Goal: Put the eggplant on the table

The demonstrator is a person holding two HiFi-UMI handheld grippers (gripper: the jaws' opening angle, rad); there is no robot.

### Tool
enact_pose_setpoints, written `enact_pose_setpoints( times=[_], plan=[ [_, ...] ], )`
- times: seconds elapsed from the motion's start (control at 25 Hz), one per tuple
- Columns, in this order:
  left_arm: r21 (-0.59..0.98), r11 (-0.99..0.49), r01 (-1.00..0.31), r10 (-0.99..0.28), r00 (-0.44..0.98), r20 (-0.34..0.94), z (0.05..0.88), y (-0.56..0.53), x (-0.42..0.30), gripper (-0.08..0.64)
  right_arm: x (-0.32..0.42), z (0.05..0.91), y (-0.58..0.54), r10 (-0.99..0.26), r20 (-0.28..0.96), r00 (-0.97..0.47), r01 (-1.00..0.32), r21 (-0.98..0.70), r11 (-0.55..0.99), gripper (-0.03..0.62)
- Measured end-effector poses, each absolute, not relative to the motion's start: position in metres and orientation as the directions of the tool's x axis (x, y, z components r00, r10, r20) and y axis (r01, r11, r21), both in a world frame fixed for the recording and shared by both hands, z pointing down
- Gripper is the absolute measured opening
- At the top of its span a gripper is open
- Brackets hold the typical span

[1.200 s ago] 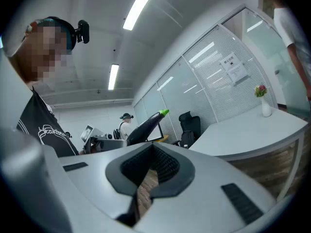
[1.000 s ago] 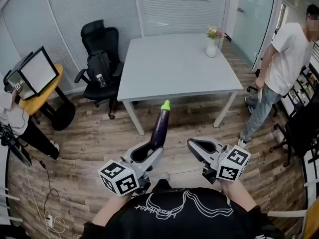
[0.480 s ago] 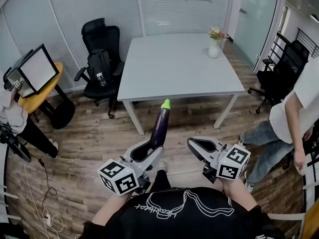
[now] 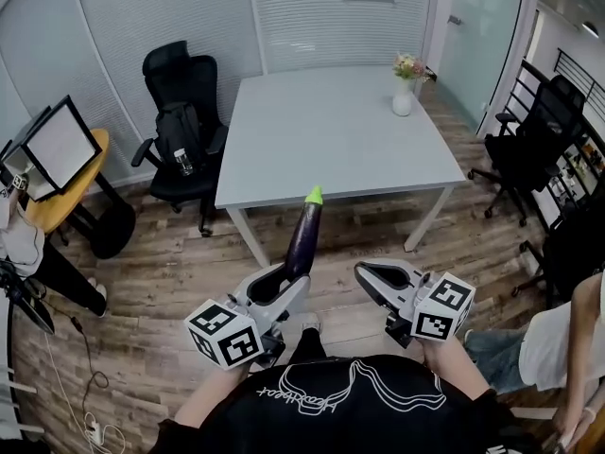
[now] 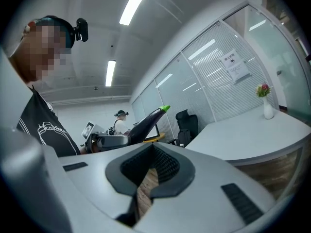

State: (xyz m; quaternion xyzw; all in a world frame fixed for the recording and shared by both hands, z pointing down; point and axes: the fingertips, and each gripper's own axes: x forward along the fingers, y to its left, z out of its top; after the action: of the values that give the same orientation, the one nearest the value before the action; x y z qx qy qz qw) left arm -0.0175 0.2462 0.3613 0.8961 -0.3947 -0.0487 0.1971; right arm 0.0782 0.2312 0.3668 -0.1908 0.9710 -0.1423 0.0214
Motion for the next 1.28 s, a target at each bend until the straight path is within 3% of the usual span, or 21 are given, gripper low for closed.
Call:
enact_pose_setpoints(
  times=[0.88, 1.28],
  plan=[
    [0.438, -0.661, -0.61, -0.642, 0.761, 0.092, 0.359, -0.011, -0.084, 0.183, 0.019, 0.368, -0.01, -0.493, 0.058, -0.868, -0.479, -0.355, 0.802, 0.009],
    [0.435, -0.666, -0.606, -0.635, 0.766, 0.096, 0.365, -0.064, -0.104, 0.183, 0.001, 0.374, -0.063, -0.508, 0.061, -0.859, -0.493, -0.365, 0.79, 0.009]
  ],
)
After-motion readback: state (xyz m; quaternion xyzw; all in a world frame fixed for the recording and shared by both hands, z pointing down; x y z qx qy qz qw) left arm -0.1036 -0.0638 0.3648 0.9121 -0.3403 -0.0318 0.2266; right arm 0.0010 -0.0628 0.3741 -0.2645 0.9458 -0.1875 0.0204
